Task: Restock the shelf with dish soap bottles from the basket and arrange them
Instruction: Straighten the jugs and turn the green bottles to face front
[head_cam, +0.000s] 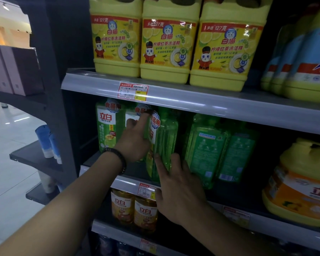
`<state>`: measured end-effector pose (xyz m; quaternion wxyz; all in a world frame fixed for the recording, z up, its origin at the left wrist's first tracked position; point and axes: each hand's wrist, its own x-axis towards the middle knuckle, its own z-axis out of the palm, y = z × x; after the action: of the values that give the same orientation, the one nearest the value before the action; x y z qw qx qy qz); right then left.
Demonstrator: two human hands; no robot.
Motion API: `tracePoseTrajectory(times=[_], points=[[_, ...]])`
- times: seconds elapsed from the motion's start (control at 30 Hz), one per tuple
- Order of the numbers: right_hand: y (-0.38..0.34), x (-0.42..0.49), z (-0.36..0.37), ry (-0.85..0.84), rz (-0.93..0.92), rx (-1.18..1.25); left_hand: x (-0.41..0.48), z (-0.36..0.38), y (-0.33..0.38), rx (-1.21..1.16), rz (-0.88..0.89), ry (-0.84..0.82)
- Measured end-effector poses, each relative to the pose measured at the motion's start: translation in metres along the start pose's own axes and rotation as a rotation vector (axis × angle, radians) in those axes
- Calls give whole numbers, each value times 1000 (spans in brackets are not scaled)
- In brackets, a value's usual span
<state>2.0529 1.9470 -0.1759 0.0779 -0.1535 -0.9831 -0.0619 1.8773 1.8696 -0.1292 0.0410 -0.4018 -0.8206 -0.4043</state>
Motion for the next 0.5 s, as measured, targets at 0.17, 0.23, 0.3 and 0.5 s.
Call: tracePoseTrajectory(times=[0.17, 0.23, 0.3, 0.5], points=[[3, 0, -1, -63, 53, 20, -11, 3, 2, 84, 30, 12], [7, 3, 2, -89, 97, 58, -16, 7, 1, 115, 59, 10], [12, 9, 2, -104, 142, 125, -21, 14, 0, 55, 103, 0], [24, 15, -3, -162, 167, 253, -57, 57, -10, 26, 110, -33]])
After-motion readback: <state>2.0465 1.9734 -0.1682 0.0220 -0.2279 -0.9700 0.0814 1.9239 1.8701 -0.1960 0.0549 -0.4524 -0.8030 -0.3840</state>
